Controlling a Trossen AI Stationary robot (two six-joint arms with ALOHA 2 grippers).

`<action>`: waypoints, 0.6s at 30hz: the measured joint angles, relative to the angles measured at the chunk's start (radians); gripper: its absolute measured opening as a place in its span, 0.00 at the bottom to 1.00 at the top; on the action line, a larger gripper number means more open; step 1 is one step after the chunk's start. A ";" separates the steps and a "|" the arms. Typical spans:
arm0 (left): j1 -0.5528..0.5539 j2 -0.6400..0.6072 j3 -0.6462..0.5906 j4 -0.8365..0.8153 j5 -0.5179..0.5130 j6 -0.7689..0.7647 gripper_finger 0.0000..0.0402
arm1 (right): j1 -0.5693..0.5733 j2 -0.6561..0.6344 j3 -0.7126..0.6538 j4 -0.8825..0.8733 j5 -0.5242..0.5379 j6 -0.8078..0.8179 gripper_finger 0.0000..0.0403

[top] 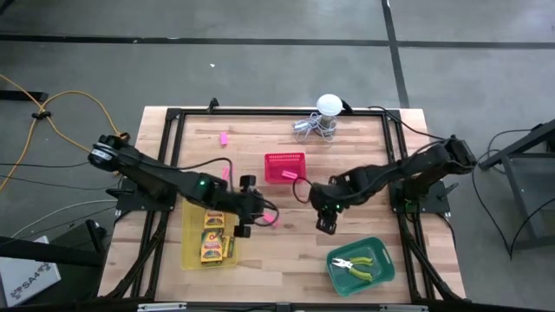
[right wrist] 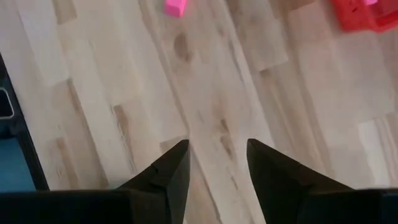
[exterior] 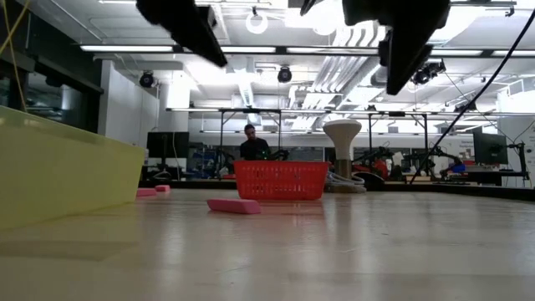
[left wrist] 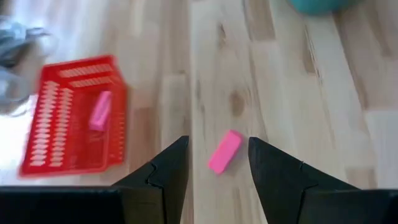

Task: Pick & Place School Supplies
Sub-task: Put the pink eraser into the red bin

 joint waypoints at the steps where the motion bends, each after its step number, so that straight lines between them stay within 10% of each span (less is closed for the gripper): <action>1: 0.010 0.016 0.000 0.000 0.023 0.033 0.40 | 0.016 0.000 0.000 0.000 0.009 0.014 0.37; 18: 0.045 0.314 -0.001 0.028 0.058 0.324 0.40 | 0.217 0.000 0.000 0.000 0.130 0.164 0.37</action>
